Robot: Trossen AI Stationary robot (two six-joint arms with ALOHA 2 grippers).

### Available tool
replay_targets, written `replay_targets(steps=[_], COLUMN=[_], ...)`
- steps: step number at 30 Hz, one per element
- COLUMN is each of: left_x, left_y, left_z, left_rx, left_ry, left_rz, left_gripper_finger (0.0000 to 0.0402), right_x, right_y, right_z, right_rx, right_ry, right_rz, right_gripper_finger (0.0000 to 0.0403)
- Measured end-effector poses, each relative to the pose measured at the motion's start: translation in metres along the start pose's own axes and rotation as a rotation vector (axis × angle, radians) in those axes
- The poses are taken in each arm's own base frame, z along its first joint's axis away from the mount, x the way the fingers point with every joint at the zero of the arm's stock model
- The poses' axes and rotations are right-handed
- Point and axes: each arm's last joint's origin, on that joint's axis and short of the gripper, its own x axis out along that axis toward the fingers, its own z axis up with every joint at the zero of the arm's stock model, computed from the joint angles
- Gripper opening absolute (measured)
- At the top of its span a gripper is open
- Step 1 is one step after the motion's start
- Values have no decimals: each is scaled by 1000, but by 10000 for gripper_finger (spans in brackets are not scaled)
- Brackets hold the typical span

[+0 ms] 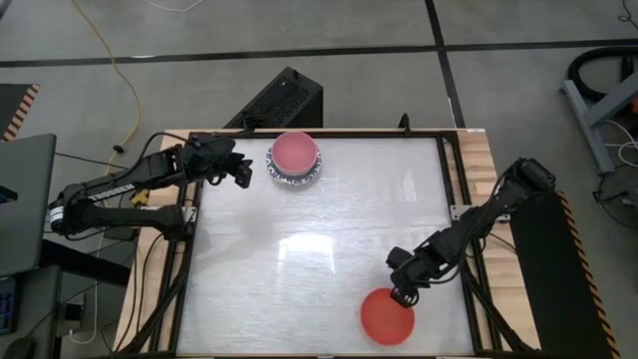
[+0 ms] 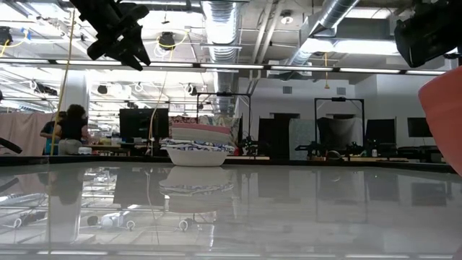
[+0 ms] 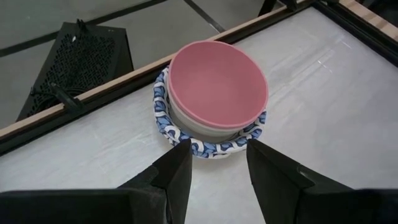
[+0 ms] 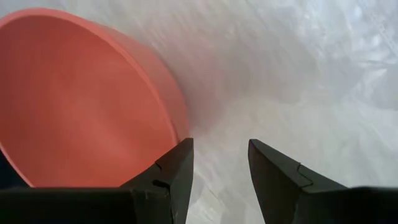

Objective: Nest bowls inside each other
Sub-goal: Stack the orange bowl on top of the pink bowl

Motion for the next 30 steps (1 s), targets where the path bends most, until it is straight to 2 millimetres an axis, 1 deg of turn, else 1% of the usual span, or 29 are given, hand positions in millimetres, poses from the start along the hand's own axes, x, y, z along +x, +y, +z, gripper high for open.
replay_targets(steps=[4, 10, 18, 30], left_x=[0, 0, 0, 0], left_y=[0, 0, 0, 0], left_z=[0, 0, 0, 0], left_rx=[0, 0, 0, 0], left_ry=[-1, -1, -1, 0], left_rz=[1, 1, 1, 3], left_gripper_finger=[142, 142, 142, 142], right_x=[-2, -12, -9, -8], right_y=[-1, -1, 1, 4], right_z=[0, 1, -1, -5], right_rx=[-1, 24, -26, -52], right_ry=[-6, -82, -89, -89], right_rz=[1, 26, 23, 43], right_gripper_finger=[174, 174, 174, 174])
